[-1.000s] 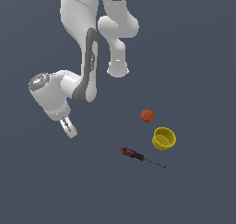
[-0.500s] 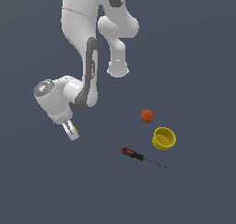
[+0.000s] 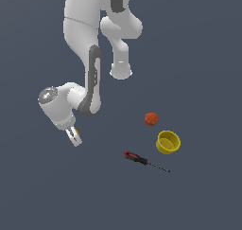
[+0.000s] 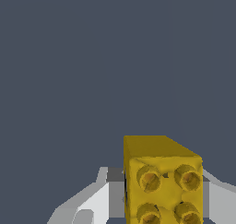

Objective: Pick up a designated object from a clutter of objects.

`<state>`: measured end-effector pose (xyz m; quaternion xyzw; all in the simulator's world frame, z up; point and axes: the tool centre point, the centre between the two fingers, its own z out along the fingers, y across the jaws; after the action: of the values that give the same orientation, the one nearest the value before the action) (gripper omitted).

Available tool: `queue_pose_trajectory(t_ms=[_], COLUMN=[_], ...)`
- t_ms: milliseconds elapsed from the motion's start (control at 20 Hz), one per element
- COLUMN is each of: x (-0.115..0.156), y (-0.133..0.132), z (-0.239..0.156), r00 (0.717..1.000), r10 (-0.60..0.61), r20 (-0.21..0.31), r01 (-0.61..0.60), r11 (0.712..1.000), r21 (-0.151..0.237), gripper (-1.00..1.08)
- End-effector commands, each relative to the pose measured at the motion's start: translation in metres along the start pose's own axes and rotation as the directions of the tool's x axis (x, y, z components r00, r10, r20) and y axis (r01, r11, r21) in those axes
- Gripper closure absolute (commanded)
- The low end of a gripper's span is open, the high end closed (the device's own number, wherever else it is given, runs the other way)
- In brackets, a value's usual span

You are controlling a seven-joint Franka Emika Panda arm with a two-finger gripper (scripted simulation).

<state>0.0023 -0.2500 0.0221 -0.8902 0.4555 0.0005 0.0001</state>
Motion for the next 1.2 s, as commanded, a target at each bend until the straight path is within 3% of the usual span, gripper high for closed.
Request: queue_pose_trajectory(t_ms=[0,650,1150], x=[0.000,-0.005,-0.037], y=[0.000,-0.006,-0.042], z=[0.000,-0.009,-0.066], r00=[1.000,1.000,1.000], r10=[0.000,0.000,0.000], r20=[-0.001,0.000,0.000], r01=[0.000,0.000,0.000], r11=[1.000,1.000,1.000], r21=[0.000,0.000,0.001], gripper=[1.08,1.08,1.08])
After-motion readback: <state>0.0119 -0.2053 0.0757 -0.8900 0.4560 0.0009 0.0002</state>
